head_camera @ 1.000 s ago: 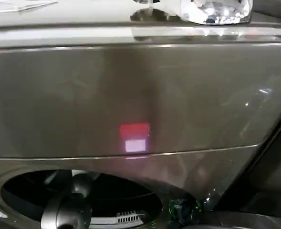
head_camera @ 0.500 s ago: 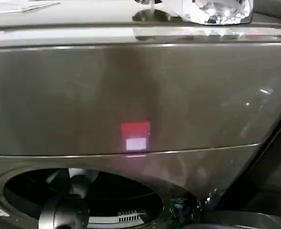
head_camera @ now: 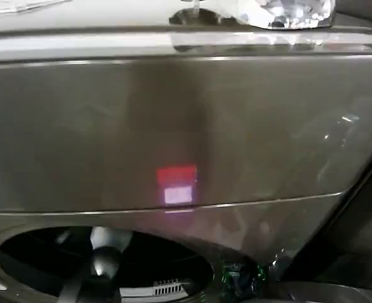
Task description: Grasp the clothes from the dryer.
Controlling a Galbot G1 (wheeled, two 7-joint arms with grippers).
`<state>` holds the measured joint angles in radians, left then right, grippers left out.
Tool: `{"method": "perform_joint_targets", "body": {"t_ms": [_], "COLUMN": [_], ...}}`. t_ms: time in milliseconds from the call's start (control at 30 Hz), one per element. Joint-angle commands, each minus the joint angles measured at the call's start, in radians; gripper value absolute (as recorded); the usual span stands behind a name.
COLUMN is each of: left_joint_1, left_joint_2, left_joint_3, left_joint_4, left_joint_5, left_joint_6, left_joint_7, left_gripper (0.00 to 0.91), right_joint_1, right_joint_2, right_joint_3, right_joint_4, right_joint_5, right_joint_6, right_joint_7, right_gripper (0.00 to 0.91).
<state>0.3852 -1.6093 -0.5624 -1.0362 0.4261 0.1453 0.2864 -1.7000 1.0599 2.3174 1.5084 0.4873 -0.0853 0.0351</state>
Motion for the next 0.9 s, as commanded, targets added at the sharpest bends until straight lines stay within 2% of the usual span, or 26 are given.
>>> {"method": "perform_joint_targets", "body": {"t_ms": [33,233,400,567,900], "left_joint_1": [0.107,0.132,0.137,0.137,0.140], "left_joint_2": [-0.028,-0.035,-0.033,-0.034,-0.032], "left_joint_3": [0.007,0.007,0.007,0.008,0.009], "left_joint_4": [-0.226,-0.250,-0.250,-0.250,-0.247], "left_joint_5": [-0.329,-0.368,-0.357,-0.355,-0.346], "left_joint_6": [0.116,0.156,0.155,0.158,0.157], "left_joint_7": [-0.298,-0.304,-0.302,-0.303,-0.292], "left_gripper": [0.000,0.000,0.000,0.000,0.000], "right_joint_1": [0.005,0.004,0.003,0.009,0.013], "right_joint_2": [0.000,0.000,0.000,0.000,-0.006], "right_joint_3": [-0.008,-0.008,-0.008,-0.008,-0.005], "right_joint_4": [0.011,0.004,-0.005,0.025,0.024], "right_joint_5": [-0.010,-0.013,-0.015,-0.025,-0.052], "right_joint_6": [0.006,0.007,0.012,-0.061,-0.084], "right_joint_7": [-0.003,-0.006,-0.008,0.003,0.014], "right_gripper": [0.907,0.907,0.907,0.907,0.907]}}
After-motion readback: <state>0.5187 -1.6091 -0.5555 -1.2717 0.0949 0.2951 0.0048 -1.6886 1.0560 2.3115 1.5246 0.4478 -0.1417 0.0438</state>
